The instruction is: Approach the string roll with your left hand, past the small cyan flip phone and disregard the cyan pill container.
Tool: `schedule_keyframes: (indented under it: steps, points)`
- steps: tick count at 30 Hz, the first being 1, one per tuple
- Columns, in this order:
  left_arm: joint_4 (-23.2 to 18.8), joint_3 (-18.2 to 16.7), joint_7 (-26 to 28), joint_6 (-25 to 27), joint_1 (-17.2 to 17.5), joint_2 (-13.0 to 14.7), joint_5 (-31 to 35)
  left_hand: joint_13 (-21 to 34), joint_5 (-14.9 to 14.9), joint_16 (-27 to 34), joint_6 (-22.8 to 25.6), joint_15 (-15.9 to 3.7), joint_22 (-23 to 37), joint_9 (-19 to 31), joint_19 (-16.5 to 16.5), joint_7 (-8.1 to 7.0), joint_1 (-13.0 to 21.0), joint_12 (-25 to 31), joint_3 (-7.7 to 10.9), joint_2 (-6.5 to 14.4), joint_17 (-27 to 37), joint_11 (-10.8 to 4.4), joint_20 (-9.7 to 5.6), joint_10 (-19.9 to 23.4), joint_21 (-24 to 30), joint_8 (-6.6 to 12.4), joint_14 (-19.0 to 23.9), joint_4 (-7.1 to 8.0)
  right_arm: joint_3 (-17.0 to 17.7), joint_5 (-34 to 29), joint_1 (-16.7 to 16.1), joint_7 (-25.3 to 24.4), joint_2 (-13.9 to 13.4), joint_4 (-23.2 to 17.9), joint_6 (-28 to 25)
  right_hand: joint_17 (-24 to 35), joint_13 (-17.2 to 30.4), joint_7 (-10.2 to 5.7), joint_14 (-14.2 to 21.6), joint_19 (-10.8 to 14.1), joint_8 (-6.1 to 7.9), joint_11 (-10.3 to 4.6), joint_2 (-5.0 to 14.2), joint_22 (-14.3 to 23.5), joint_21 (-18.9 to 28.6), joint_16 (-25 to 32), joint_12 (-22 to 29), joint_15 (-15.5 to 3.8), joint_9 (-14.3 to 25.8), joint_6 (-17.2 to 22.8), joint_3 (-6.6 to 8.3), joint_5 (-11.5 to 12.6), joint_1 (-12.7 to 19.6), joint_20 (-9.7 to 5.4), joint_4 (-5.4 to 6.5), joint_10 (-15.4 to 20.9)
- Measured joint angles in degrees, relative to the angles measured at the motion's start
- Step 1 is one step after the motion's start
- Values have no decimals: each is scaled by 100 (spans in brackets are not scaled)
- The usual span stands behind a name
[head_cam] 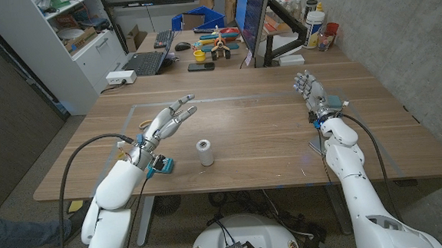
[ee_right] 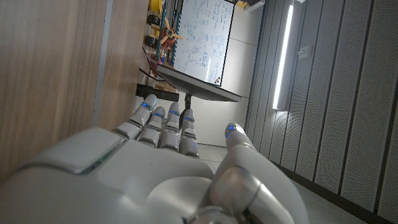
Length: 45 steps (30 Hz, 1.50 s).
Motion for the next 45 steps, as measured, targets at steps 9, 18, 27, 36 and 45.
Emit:
schedule_keyframes:
  steps: [9,18,27,36,45]
  points:
    - [-149,53,108,-22,62,37,324,0,0,0,0,0,0,0,0,0,0,0,-15,0,0,0,0,0,0,0,0,-15,12,5,-11,22,-20,4,11,0,0,0,9,0,0,0,-34,0,-22,0,0,10,0,0,24,0,34,0,-24,0]
    - [-329,83,228,-39,146,71,679,0,0,0,0,0,0,0,2,0,30,0,-15,30,0,0,45,0,-21,0,0,-15,33,19,-25,30,-35,-29,11,0,0,0,8,-1,0,0,-34,0,-22,-23,0,10,1,0,24,0,34,0,-24,-1]
    - [-494,112,349,-57,203,115,1039,0,-45,0,30,0,30,0,2,-31,30,0,-15,30,0,0,44,0,-21,0,0,-14,52,36,-45,31,-42,-76,11,0,0,0,8,-1,0,0,-33,0,-66,-22,0,10,1,0,24,0,33,0,-24,-1]
    - [-620,152,420,-45,235,162,1333,0,-45,0,51,-32,30,0,-12,-52,76,0,-40,30,0,0,57,0,-43,0,31,-39,57,38,-66,30,-50,-101,2,0,-1,0,7,-1,0,0,-33,0,-105,-22,0,10,1,0,24,0,33,0,-24,-1]
    - [-722,215,522,34,250,229,1713,0,-45,0,112,-32,29,0,-19,-113,98,0,-22,53,0,0,64,0,-43,0,31,-56,61,32,-98,13,-60,-126,-8,0,-1,0,7,-1,0,-1,-32,0,-126,-22,0,10,1,0,24,0,32,0,-24,-1]
